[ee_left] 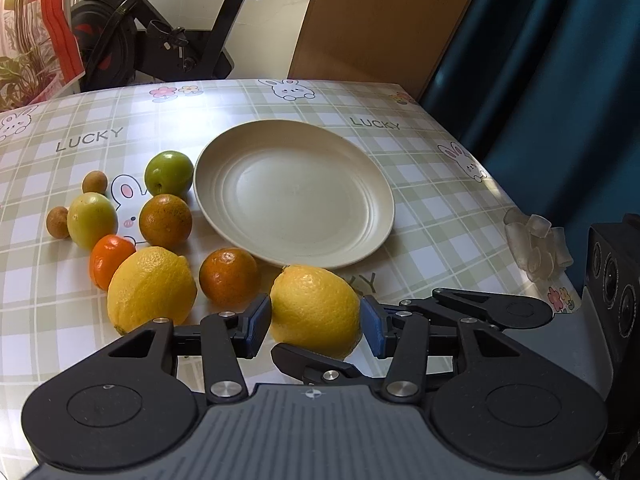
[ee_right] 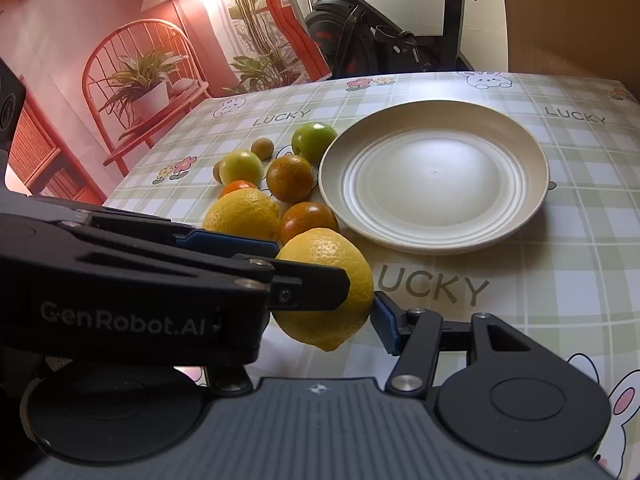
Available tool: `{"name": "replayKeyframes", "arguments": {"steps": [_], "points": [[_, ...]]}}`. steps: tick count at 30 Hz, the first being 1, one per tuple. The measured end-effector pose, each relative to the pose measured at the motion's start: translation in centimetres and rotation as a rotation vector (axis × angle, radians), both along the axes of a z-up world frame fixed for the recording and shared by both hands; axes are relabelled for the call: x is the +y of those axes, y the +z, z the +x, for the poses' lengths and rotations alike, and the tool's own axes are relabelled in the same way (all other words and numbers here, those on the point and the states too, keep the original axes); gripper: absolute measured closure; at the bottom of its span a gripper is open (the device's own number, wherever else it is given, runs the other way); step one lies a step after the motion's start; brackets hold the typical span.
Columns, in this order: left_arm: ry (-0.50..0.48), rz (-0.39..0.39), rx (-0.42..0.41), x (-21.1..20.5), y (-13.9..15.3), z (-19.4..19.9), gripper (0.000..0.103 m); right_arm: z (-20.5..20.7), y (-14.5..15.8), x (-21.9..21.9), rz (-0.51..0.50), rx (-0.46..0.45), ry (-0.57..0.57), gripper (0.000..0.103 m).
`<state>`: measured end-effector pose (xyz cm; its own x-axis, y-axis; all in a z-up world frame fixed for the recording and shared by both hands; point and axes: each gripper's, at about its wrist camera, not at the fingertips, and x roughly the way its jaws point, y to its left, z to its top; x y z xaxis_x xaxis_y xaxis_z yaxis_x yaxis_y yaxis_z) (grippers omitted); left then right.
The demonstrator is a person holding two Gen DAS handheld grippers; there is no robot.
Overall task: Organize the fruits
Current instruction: 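Carry the lemon with the left tool onto the plate and open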
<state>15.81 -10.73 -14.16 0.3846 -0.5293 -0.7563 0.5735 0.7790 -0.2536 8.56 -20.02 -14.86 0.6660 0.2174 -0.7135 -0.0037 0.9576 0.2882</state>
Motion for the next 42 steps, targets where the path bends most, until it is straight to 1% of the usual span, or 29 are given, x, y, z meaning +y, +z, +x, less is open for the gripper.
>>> {"name": "replayKeyframes", "arguments": {"steps": [6,9,13,16,19,22,26,28,32,42], "points": [[-0.018,-0.015,-0.051,-1.3,1.8,1.0,0.051,-0.1,1.5,-0.8,-0.025,-0.063,-0.039,0.045],[-0.019,-0.031,-0.082,-1.8,2.5,2.4,0.051,0.9,2.1,-1.5,-0.033,-0.082,-0.048,0.045],[-0.001,-0.029,-0.117,-2.4,3.4,4.8,0.051,3.0,3.2,-2.0,-0.068,-0.126,-0.029,0.045],[0.031,-0.021,-0.112,-2.7,3.4,7.0,0.052,5.4,3.2,-2.5,-0.064,-0.15,-0.009,0.045],[0.062,-0.02,-0.08,-2.7,2.8,9.2,0.052,7.5,2.5,-2.8,-0.057,-0.161,0.015,0.045],[0.082,-0.012,-0.056,-2.7,1.9,11.2,0.052,9.4,1.7,-2.8,-0.066,-0.154,0.034,0.045],[0.095,0.0,-0.053,-2.7,1.2,12.8,0.052,11.8,0.6,-3.0,-0.043,-0.126,0.037,0.045],[0.097,0.005,-0.052,-2.7,0.9,13.4,0.052,12.6,0.4,-3.0,-0.049,-0.12,0.04,0.045],[0.095,0.012,-0.05,-2.7,0.5,13.9,0.052,13.9,0.0,-3.1,-0.074,-0.109,0.05,0.045],[0.108,0.014,-0.037,-2.6,-0.5,14.2,0.052,15.1,-1.0,-3.3,-0.089,-0.079,0.036,0.045]]}}
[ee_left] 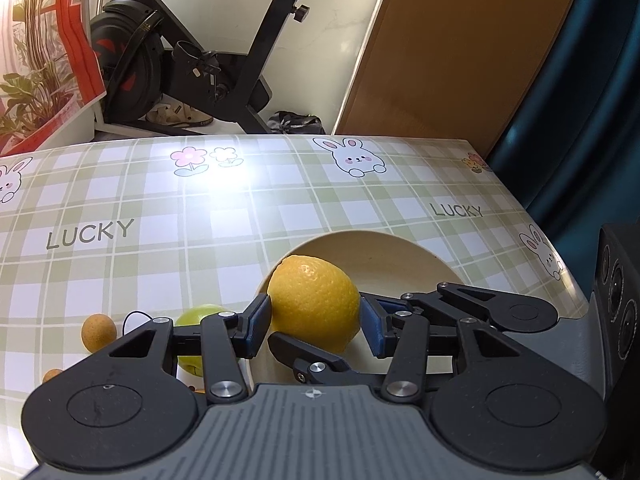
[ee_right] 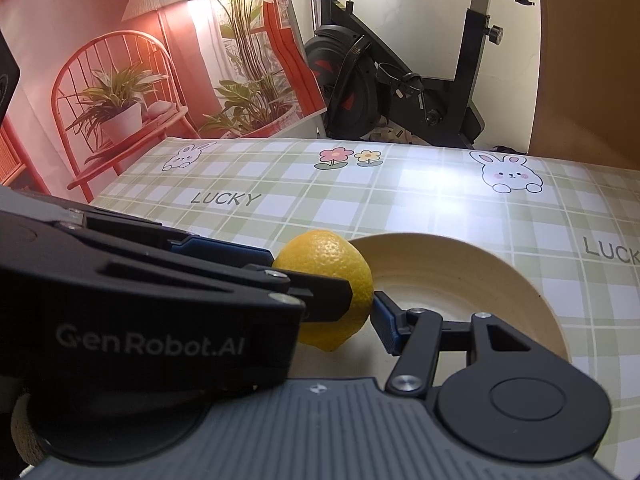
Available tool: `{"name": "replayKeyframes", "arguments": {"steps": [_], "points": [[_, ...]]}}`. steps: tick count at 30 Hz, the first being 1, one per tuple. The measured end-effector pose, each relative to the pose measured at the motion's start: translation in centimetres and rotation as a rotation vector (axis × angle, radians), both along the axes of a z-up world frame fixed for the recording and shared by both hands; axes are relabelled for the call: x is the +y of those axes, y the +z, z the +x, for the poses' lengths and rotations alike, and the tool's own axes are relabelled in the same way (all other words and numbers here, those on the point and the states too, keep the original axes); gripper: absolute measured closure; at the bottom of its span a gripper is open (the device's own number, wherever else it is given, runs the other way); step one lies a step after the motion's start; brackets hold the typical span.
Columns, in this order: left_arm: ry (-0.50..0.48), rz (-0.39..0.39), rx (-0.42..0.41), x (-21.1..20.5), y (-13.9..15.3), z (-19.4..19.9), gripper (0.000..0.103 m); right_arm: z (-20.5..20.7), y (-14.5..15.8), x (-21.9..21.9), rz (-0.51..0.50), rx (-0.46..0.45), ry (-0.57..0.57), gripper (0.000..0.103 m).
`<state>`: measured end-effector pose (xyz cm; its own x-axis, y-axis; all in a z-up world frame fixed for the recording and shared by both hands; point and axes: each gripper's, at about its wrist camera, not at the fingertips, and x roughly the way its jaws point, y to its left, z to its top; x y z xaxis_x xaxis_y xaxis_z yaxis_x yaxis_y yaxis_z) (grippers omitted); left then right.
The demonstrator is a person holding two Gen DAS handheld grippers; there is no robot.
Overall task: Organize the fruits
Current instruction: 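Carry the lemon with the left tool onto the plate and open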
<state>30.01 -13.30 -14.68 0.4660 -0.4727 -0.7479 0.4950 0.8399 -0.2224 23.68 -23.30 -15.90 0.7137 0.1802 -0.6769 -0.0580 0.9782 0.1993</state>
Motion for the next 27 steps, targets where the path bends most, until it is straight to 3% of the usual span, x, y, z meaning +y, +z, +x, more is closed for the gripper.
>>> {"name": "replayKeyframes", "arguments": {"steps": [17,27], "points": [[0.029,-0.008,0.022,0.6,-0.1,-0.2,0.049,-0.7,0.0,0.3,-0.026,0.011,-0.012,0.045],[0.036,-0.031,-0.062,1.7,2.2,-2.4,0.047,-2.9,1.4,0.0,-0.062,-0.005,-0.017,0.039]]}}
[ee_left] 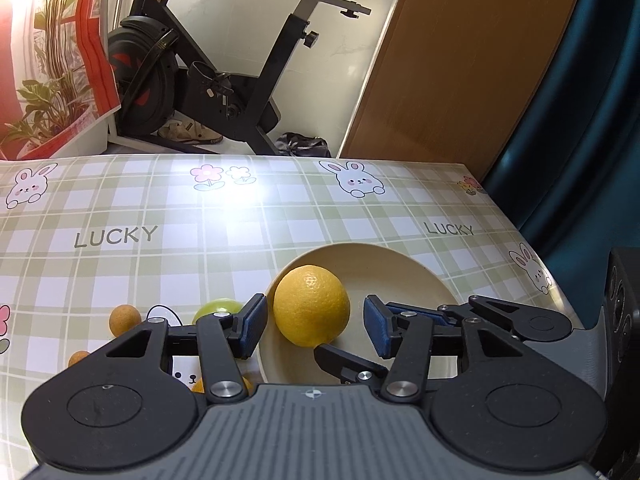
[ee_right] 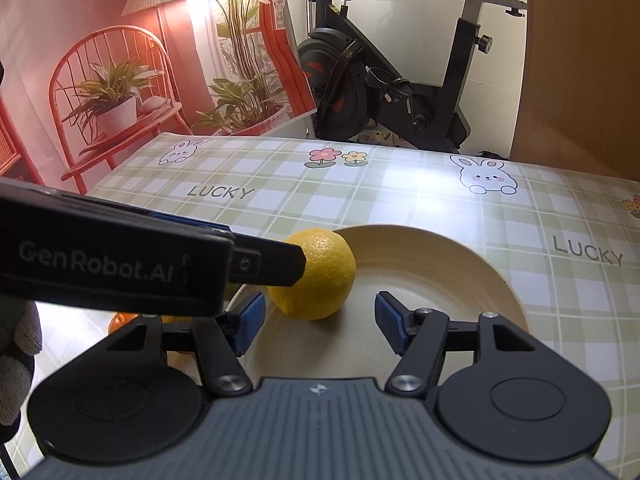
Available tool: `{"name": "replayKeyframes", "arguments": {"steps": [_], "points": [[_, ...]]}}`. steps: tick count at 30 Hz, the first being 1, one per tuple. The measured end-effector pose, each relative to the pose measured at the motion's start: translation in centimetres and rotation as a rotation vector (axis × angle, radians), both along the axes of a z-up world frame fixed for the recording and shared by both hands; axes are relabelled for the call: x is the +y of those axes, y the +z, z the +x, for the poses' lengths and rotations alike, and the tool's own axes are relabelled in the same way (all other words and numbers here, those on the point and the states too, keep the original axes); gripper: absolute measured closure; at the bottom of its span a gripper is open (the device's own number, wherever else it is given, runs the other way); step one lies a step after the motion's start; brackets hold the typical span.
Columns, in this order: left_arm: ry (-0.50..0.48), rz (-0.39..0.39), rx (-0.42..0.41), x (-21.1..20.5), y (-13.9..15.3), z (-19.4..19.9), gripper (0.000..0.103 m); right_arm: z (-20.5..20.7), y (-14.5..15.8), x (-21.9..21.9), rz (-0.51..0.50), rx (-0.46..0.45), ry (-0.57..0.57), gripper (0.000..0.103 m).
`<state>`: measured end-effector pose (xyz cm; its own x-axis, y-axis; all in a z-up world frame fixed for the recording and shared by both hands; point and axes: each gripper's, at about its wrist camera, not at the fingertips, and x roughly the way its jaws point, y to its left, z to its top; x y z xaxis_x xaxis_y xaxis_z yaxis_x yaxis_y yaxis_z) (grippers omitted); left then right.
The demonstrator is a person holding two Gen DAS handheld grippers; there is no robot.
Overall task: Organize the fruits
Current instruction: 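Carry the lemon with the left tool onto the plate and open, then lower the left tool to the small orange and close its fingers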
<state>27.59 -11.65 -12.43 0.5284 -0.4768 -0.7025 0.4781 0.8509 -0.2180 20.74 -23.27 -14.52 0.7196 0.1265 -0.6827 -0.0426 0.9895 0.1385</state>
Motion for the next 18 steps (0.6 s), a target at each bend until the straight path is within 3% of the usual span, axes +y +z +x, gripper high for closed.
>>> {"name": "replayKeyframes", "arguments": {"steps": [13,18], "points": [[0.057,0.047,-0.132,3.4,3.5,-4.5,0.047,-3.5,2.8,1.2,-0.015,-0.068,0.015,0.039],[0.097,0.043,-0.132,5.2,4.0,-5.6,0.047,-4.2,3.7,2.4,-0.011,-0.092,0.035,0.039]]}}
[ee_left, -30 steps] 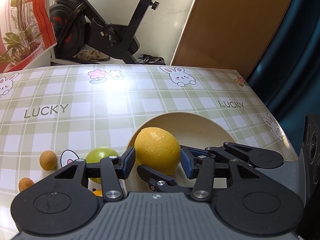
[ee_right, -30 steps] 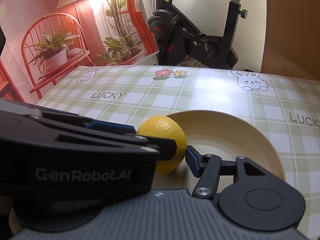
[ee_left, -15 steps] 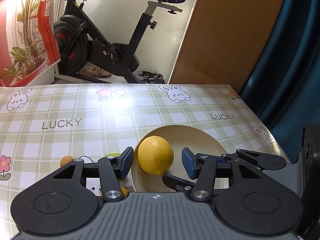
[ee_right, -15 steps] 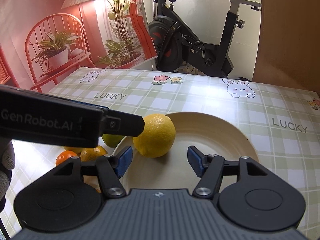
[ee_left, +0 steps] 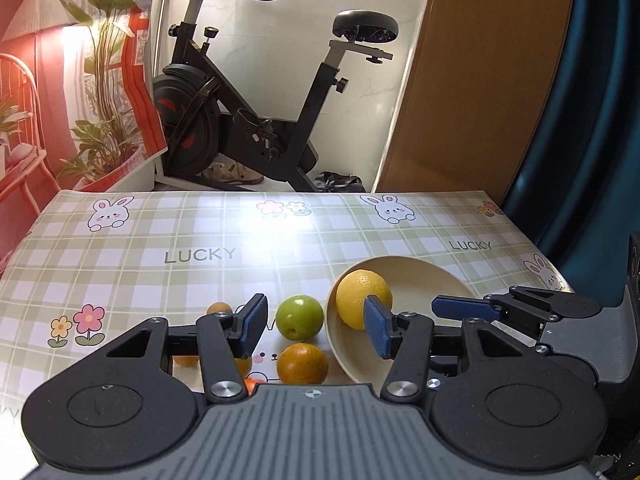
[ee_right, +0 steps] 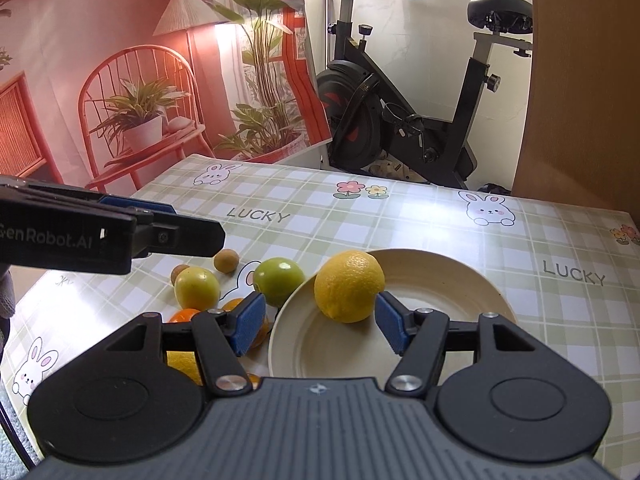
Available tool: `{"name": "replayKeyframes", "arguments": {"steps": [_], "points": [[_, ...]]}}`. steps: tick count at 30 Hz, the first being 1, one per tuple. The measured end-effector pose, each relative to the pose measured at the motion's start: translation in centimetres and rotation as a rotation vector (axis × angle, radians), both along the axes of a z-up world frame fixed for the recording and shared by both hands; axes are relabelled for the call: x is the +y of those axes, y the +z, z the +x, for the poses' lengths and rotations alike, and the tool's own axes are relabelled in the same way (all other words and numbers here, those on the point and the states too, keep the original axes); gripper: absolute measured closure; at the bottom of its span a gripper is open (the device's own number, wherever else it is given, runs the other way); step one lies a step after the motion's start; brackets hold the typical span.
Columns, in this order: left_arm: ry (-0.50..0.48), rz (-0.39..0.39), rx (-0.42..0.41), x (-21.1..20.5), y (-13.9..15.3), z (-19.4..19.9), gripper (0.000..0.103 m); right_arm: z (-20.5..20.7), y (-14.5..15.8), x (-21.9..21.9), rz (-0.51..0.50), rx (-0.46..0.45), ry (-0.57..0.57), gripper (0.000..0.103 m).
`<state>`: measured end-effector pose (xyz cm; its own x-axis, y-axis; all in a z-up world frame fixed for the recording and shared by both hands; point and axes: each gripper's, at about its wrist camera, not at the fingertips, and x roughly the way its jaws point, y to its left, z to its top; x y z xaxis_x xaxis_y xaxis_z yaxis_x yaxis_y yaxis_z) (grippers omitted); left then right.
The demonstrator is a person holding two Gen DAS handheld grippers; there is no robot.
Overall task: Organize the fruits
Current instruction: 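Lower the left tool to the small orange and close its fingers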
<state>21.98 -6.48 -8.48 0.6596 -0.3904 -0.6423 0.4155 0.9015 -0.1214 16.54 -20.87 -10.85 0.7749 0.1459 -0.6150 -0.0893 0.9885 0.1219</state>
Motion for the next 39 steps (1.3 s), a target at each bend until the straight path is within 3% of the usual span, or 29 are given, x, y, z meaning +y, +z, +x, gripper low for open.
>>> {"name": "replayKeyframes", "arguments": {"steps": [13,28,39], "points": [[0.061,-0.035,0.013,3.9,-0.2,-3.3,0.047,-2.4,-0.2,3.0,0.036,-0.021,0.025,0.039],[0.074,0.001,0.045,5.2,-2.4,-6.5,0.047,-5.4,-1.2,5.4,0.0,0.007,0.085,0.039],[0.1,-0.02,0.141,5.9,-4.3,-6.6,0.047,-6.9,-3.4,6.8,-0.01,0.116,0.175,0.039]]}}
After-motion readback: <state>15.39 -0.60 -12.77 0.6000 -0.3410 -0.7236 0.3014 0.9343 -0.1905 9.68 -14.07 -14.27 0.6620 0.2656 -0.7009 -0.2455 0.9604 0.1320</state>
